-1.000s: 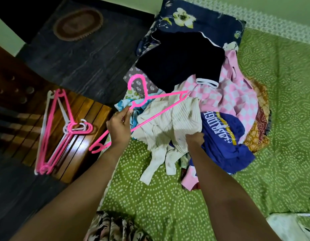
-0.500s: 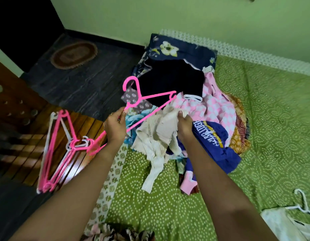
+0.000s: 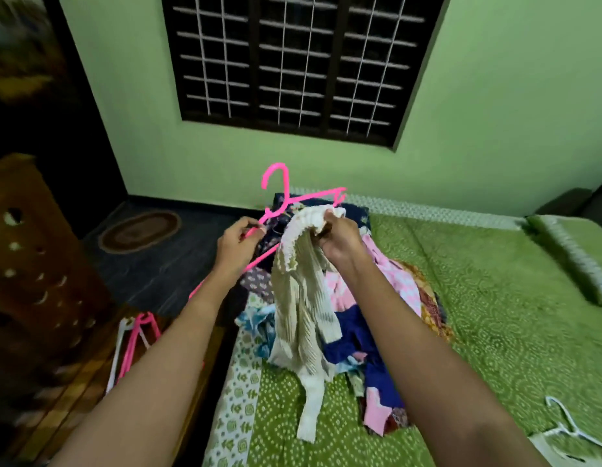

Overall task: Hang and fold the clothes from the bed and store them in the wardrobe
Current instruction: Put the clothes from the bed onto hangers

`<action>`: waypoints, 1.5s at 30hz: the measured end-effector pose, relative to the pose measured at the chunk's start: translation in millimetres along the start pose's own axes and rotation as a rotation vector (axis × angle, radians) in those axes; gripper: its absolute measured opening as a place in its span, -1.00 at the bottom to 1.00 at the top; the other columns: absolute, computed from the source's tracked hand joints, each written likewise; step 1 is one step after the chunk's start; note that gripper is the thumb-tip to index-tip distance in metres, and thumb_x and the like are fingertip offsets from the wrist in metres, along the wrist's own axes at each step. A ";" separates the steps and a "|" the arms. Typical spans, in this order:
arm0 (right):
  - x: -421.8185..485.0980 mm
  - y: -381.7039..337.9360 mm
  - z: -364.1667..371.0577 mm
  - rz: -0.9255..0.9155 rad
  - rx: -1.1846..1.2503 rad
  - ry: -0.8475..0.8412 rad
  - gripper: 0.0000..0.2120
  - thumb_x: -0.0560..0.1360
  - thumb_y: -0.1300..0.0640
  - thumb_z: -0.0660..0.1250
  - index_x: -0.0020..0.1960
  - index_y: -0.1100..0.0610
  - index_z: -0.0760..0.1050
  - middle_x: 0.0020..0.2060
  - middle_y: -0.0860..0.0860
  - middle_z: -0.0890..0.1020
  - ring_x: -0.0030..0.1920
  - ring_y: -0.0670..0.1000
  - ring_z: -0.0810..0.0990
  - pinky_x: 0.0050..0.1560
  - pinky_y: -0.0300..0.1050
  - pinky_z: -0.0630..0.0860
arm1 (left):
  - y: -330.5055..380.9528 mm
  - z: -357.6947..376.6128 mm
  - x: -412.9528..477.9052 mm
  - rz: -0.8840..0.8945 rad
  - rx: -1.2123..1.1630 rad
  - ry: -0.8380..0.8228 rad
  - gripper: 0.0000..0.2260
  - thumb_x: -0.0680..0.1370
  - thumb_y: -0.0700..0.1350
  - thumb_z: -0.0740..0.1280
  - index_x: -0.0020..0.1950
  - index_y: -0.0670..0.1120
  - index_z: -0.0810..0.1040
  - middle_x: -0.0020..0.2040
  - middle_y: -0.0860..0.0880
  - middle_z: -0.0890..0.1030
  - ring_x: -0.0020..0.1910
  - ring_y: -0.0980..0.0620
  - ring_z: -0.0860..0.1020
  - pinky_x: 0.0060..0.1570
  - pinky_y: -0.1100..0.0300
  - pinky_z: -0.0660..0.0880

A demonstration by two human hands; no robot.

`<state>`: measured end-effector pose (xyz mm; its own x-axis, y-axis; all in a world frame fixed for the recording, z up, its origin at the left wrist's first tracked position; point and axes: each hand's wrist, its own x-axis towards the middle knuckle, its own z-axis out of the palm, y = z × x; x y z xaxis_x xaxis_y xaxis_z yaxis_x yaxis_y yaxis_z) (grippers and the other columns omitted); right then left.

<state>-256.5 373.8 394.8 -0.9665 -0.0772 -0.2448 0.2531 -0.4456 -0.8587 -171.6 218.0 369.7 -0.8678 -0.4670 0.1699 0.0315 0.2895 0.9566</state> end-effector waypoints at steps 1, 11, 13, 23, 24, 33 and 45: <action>-9.6 -6.6 9.5 0.000 0.043 -0.006 -0.80 0.60 0.29 0.15 -0.21 0.22 0.39 -0.30 0.15 0.49 -0.29 0.10 0.50 -0.31 -0.07 0.46 | 10.5 -7.3 -4.2 0.009 -0.033 -0.019 -0.91 0.47 -0.07 0.40 -0.23 -0.02 0.60 -0.34 0.01 0.52 -0.31 0.09 0.39 -0.23 0.19 0.31; -81.9 -61.9 65.7 -0.095 0.029 -0.056 -0.90 0.53 0.32 0.28 -0.15 0.23 0.43 -0.39 0.10 0.59 -0.43 0.00 0.60 -0.42 -0.15 0.58 | 84.3 -47.1 -8.8 0.160 0.017 -0.036 -0.79 0.52 -0.29 0.28 -0.30 -0.08 0.51 -0.46 0.07 0.44 -0.41 0.13 0.36 -0.34 0.16 0.24; -84.4 -70.5 52.9 -0.191 -0.253 0.008 -0.75 0.45 0.28 0.41 -0.32 0.17 0.38 -0.37 0.12 0.51 -0.34 0.06 0.55 -0.25 0.01 0.59 | 92.9 -57.6 -7.7 0.196 0.075 -0.041 -0.82 0.54 -0.34 0.20 -0.18 -0.15 0.52 -0.39 0.03 0.44 -0.36 0.09 0.36 -0.35 0.15 0.25; -97.5 -64.3 14.6 -0.605 -1.062 0.026 -0.53 0.50 -0.18 0.27 -0.38 0.17 0.36 -0.48 0.06 0.44 -0.44 0.01 0.41 -0.36 -0.11 0.33 | 107.0 -47.6 -10.4 0.243 0.192 -0.154 -0.81 0.56 -0.27 0.19 -0.22 -0.10 0.46 -0.31 -0.05 0.44 -0.21 0.00 0.39 -0.20 0.16 0.28; -99.9 -63.9 17.4 -0.596 -1.020 -0.076 -0.55 0.49 -0.20 0.27 -0.37 0.13 0.36 -0.47 0.02 0.42 -0.43 0.00 0.43 -0.35 -0.09 0.41 | 108.8 -45.5 -9.2 0.240 0.189 -0.152 -0.78 0.56 -0.27 0.19 -0.26 -0.08 0.44 -0.32 -0.04 0.43 -0.22 0.00 0.39 -0.20 0.16 0.28; -85.5 -63.0 18.9 -0.741 -1.052 -0.354 -0.89 0.41 0.34 0.35 -0.10 0.34 0.62 -0.39 0.07 0.53 -0.30 0.01 0.45 -0.29 -0.16 0.37 | 108.5 -22.7 -6.1 0.270 0.382 -0.187 -0.67 0.53 -0.24 0.28 -0.39 0.01 0.35 -0.41 0.01 0.37 -0.25 -0.04 0.36 -0.21 0.13 0.25; -72.8 -61.7 -7.1 -0.592 -0.921 -0.543 -0.88 0.57 0.21 0.26 -0.15 0.18 0.46 -0.37 -0.06 0.42 -0.34 -0.15 0.36 -0.34 -0.34 0.31 | 87.6 -14.4 -15.3 0.092 0.122 -0.435 -0.85 0.54 -0.07 0.32 -0.17 -0.04 0.65 -0.21 -0.16 0.60 -0.24 0.01 0.45 -0.18 0.19 0.36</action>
<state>-201.4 413.2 462.4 -0.7791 -0.5377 0.3222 -0.5092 0.2431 -0.8256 -148.3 238.5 454.3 -0.9925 -0.0477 0.1127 0.0822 0.4220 0.9029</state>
